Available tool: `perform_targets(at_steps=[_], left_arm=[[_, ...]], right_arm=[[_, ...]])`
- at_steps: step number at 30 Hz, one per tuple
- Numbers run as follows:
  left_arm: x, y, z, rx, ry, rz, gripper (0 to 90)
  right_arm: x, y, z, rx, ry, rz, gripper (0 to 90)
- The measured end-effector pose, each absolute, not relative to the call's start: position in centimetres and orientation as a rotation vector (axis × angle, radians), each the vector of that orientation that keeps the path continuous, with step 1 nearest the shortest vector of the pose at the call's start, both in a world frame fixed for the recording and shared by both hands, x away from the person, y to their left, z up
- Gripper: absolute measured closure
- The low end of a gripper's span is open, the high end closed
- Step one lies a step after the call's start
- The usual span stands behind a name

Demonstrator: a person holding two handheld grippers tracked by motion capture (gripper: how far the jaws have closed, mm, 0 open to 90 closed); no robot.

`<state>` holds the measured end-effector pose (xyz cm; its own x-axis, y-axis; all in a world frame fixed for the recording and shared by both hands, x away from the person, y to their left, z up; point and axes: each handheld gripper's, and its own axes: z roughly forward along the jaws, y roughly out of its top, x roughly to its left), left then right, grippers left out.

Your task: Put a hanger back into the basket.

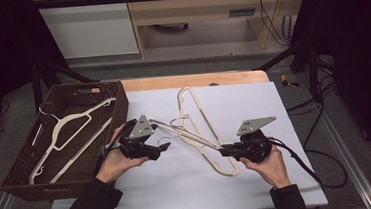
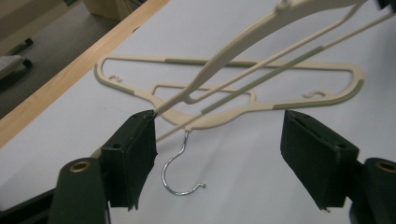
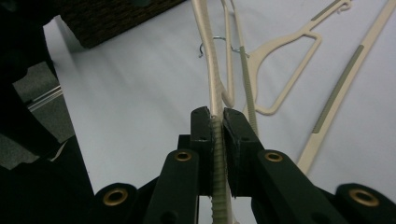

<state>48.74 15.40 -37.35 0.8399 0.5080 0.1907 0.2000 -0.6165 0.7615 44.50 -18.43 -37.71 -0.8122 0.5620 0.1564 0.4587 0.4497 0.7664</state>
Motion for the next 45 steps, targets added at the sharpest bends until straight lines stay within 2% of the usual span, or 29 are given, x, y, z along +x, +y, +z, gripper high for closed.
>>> perform_targets(at_steps=[13, 17, 20, 24, 36, 44, 45], left_arm=[[49.6, 14.9, -37.6, 2.252, 0.486, 0.491, 38.0], [49.5, 14.6, -37.5, 2.266, 0.424, 0.441, 49.7], [49.5, 14.4, -37.6, 2.284, 0.396, 0.420, 52.6], [49.4, 14.1, -37.7, 2.305, 0.360, 0.397, 69.1], [47.8, 13.8, -36.7, 2.355, 0.281, 0.443, 77.8], [46.7, 13.5, -36.3, 2.398, 0.273, 0.412, 80.5], [46.5, 13.4, -36.3, 2.394, 0.285, 0.397, 80.9]], right_arm=[[44.0, -18.7, -37.3, 0.852, 2.594, 1.336, 85.8], [43.6, -18.6, -37.1, 0.797, 2.615, 1.361, 85.8], [43.6, -18.5, -37.1, 0.781, 2.622, 1.377, 85.8], [43.6, -18.3, -37.3, 0.756, 2.647, 1.372, 85.7], [43.8, -19.0, -37.2, 0.726, 2.619, 1.398, 84.2], [43.9, -19.5, -37.2, 0.745, 2.580, 1.365, 75.9], [43.9, -19.5, -37.2, 0.746, 2.561, 1.369, 71.9]])
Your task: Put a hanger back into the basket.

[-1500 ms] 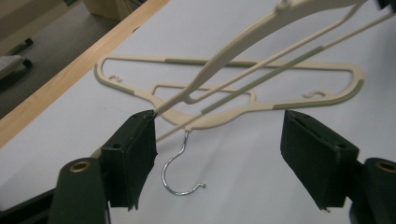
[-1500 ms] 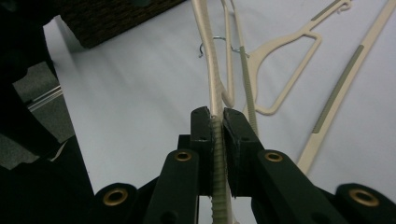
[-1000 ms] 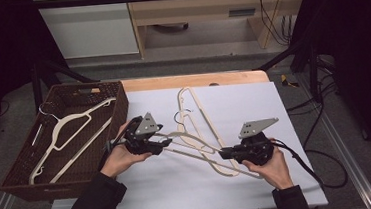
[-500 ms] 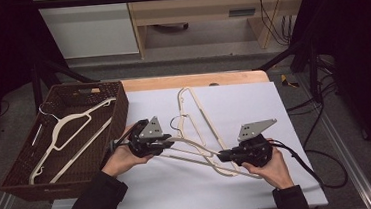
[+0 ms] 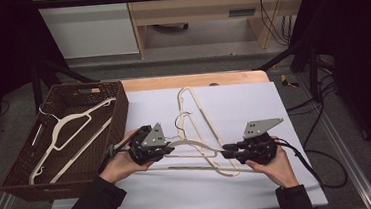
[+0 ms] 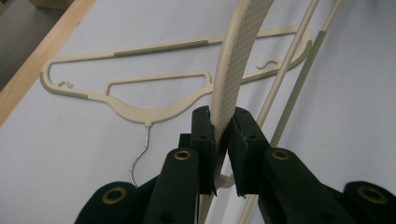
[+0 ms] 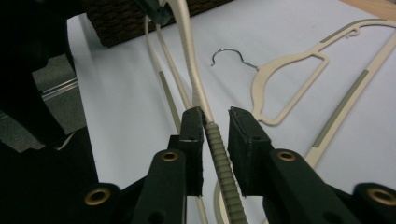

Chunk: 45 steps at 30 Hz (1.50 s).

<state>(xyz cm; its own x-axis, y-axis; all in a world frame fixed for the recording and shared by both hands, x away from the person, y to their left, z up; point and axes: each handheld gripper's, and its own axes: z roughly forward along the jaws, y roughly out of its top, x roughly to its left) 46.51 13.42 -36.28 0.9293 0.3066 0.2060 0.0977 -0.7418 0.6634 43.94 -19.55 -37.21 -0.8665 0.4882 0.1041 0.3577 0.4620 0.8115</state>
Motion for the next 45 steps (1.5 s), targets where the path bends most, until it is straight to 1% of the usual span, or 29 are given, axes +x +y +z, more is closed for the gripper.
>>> perform_targets(at_steps=[1, 2, 7, 8, 12, 13, 15, 16, 20, 21, 22, 24, 30, 33, 34, 35, 36, 40, 42, 43, 45], left_arm=[[46.4, 13.4, -36.2, 2.405, 0.285, 0.392, 80.9], [46.1, 13.4, -36.1, 2.410, 0.301, 0.380, 81.1], [45.4, 13.5, -35.9, 2.418, 0.316, 0.315, 83.0], [45.0, 13.4, -36.0, 2.412, 0.308, 0.288, 84.2], [43.9, 12.8, -36.1, 2.422, 0.272, 0.240, 86.9], [43.9, 12.8, -36.1, 2.422, 0.272, 0.240, 87.1], [43.4, 12.6, -36.0, 2.415, 0.282, 0.245, 87.3], [43.3, 12.6, -35.9, 2.406, 0.294, 0.256, 87.3], [43.3, 13.1, -35.1, 2.348, 0.380, 0.269, 87.3], [43.3, 13.1, -35.1, 2.348, 0.380, 0.269, 87.3], [43.2, 13.3, -34.4, 2.306, 0.427, 0.275, 87.2], [43.2, 13.5, -34.0, 2.291, 0.441, 0.283, 87.3], [43.6, 15.3, -30.8, 2.190, 0.526, 0.329, 87.2], [43.8, 16.3, -29.1, 2.156, 0.559, 0.355, 87.2], [44.1, 17.2, -28.0, 2.146, 0.573, 0.367, 87.2], [44.1, 17.2, -28.0, 2.146, 0.573, 0.367, 87.2], [44.4, 18.2, -27.0, 2.129, 0.594, 0.371, 87.2], [44.7, 19.7, -25.7, 2.111, 0.623, 0.394, 87.1], [45.1, 21.6, -24.6, 2.111, 0.659, 0.441, 87.2], [45.1, 21.6, -24.6, 2.111, 0.659, 0.441, 87.1], [45.4, 23.1, -23.9, 2.109, 0.686, 0.468, 87.1]], right_arm=[[43.9, -19.5, -37.2, 0.746, 2.561, 1.369, 71.9], [44.0, -19.6, -37.2, 0.750, 2.543, 1.373, 67.3], [44.0, -19.8, -37.2, 0.763, 2.522, 1.378, 63.1], [44.0, -20.0, -37.1, 0.773, 2.502, 1.383, 58.9], [44.0, -20.1, -37.2, 0.772, 2.435, 1.370, 53.8], [44.0, -20.1, -37.2, 0.772, 2.435, 1.370, 53.8], [44.0, -20.2, -37.1, 0.794, 2.387, 1.393, 44.4], [44.0, -20.2, -37.1, 0.794, 2.387, 1.393, 44.4], [43.6, -21.2, -36.4, 0.816, 2.232, 1.455, 34.2], [43.6, -21.2, -36.4, 0.816, 2.232, 1.455, 34.2], [43.5, -21.7, -36.3, 0.845, 2.180, 1.461, 28.8], [43.5, -21.9, -36.3, 0.858, 2.169, 1.458, 27.6], [43.5, -23.0, -36.7, 0.960, 2.080, 1.429, 17.6], [43.4, -23.3, -36.7, 0.983, 2.062, 1.426, 16.1], [43.4, -23.5, -36.9, 0.997, 2.050, 1.416, 15.2], [43.4, -23.5, -36.9, 0.997, 2.050, 1.416, 15.2], [43.4, -23.6, -37.0, 1.007, 2.052, 1.402, 14.3], [43.5, -23.7, -37.3, 1.021, 2.052, 1.386, 13.8], [43.6, -23.7, -37.4, 1.027, 2.054, 1.377, 13.4], [43.6, -23.7, -37.4, 1.028, 2.053, 1.374, 13.4], [43.6, -23.7, -37.4, 1.028, 2.054, 1.373, 13.3]])
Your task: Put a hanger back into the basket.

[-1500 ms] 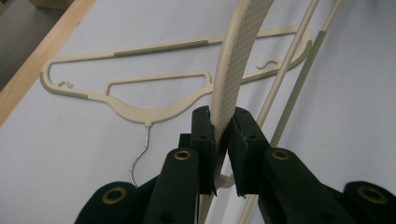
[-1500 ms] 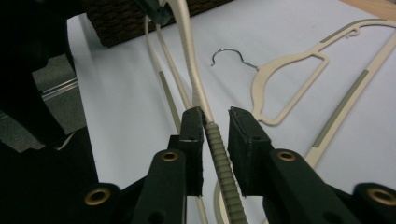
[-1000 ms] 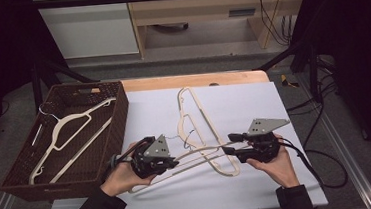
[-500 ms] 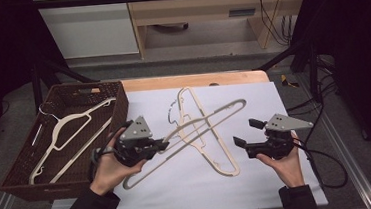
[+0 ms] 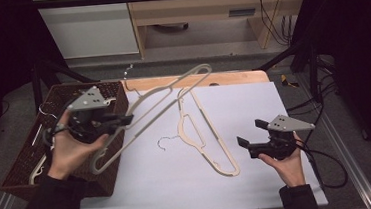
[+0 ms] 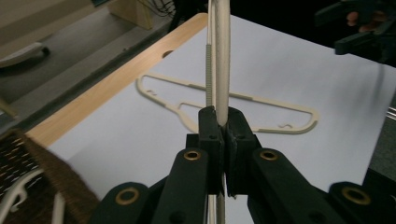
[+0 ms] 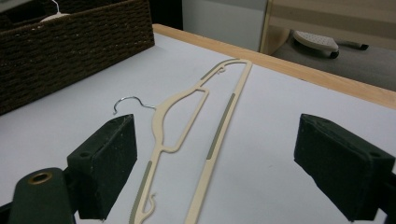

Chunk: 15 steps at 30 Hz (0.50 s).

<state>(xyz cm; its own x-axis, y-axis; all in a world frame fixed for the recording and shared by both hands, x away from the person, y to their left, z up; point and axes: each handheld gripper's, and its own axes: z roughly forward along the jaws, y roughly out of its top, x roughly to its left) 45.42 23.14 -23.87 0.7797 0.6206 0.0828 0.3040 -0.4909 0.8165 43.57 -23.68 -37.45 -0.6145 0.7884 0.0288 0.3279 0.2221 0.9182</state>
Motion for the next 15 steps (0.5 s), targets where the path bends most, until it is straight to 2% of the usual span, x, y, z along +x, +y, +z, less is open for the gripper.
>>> perform_targets(at_steps=[2, 6, 9, 15], left_arm=[[45.8, 25.9, -23.1, 2.101, 0.723, 0.494, 87.1], [46.1, 28.6, -22.7, 2.087, 0.760, 0.519, 87.1], [46.7, 31.8, -23.1, 2.079, 0.807, 0.544, 87.1], [47.5, 35.2, -24.6, 2.074, 0.890, 0.556, 87.1]], right_arm=[[43.6, -23.6, -37.5, 1.029, 2.056, 1.371, 13.2], [43.7, -23.4, -37.6, 1.032, 2.061, 1.366, 12.7], [43.8, -23.3, -37.7, 1.033, 2.068, 1.359, 12.5], [43.9, -23.2, -37.9, 1.031, 2.077, 1.348, 12.3]])
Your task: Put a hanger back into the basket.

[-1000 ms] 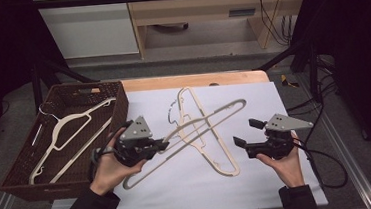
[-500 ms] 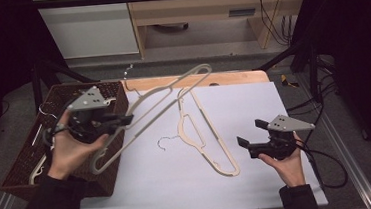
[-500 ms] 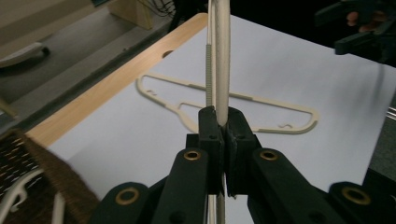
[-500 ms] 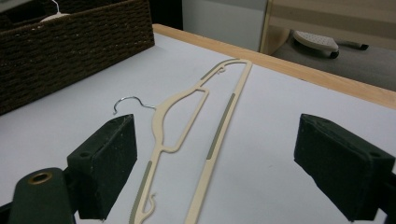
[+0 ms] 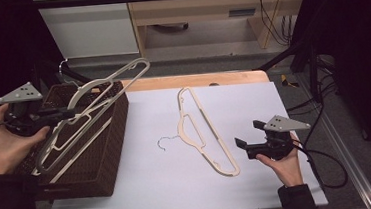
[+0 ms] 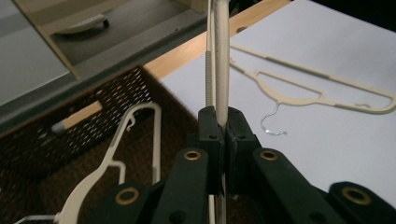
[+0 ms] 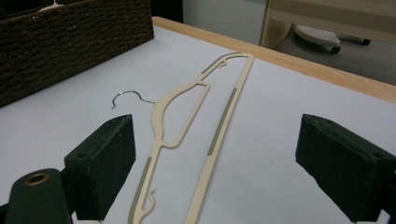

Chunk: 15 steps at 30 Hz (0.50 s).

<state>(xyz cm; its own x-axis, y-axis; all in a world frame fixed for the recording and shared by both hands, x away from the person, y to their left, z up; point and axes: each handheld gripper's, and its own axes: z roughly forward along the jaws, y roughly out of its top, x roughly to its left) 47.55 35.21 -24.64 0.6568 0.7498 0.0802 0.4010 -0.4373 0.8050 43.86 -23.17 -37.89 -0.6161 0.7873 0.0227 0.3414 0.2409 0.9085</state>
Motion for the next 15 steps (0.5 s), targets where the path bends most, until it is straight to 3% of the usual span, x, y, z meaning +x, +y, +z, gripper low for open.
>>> perform_targets(at_steps=[5, 15], left_arm=[[48.1, 38.7, -26.7, 2.030, 1.001, 0.540, 87.1], [48.8, 41.9, -29.2, 2.021, 1.124, 0.523, 87.0]], right_arm=[[43.9, -23.0, -38.0, 1.032, 2.095, 1.336, 11.7], [44.0, -22.9, -38.1, 1.037, 2.096, 1.335, 11.5]])
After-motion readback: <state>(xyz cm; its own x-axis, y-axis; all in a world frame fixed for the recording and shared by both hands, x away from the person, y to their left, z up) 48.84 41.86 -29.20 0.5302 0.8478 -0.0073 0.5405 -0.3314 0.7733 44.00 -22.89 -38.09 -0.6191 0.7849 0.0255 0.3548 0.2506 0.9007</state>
